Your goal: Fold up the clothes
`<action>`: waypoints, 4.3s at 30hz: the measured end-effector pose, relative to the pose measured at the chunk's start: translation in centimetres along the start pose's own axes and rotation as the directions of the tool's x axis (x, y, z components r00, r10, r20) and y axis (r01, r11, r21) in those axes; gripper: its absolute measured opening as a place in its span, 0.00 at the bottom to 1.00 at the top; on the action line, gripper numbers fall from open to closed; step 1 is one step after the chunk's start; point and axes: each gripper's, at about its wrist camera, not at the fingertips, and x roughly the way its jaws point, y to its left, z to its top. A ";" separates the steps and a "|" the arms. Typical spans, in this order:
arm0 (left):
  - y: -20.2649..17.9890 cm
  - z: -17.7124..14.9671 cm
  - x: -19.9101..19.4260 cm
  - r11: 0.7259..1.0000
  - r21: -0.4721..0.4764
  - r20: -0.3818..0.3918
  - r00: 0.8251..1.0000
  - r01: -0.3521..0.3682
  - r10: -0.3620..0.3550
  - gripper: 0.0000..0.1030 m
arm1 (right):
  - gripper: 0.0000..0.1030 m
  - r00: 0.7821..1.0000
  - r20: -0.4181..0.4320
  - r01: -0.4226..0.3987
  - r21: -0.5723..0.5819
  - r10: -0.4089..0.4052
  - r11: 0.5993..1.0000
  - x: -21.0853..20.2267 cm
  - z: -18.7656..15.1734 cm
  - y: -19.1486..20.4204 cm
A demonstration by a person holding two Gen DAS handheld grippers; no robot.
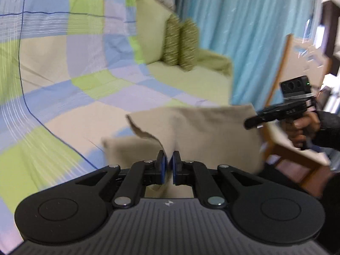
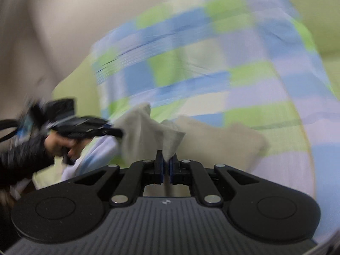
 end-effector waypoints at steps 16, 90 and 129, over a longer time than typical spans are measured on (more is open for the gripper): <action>2.5 -1.9 4.5 0.989 -0.146 0.039 0.999 -0.014 0.020 0.02 | 0.05 0.999 0.025 0.017 0.310 -0.026 0.951 3.8 -1.1 -8.3; -14.1 -11.5 4.3 0.356 0.859 0.158 0.852 -0.368 0.499 0.16 | 0.16 0.802 0.198 0.304 -0.947 -0.564 0.099 2.9 -13.5 13.9; -12.7 -11.5 6.2 0.349 0.857 0.145 0.828 -0.379 0.542 0.04 | 0.08 0.784 0.175 0.241 -0.970 -0.596 0.033 4.5 -12.9 12.6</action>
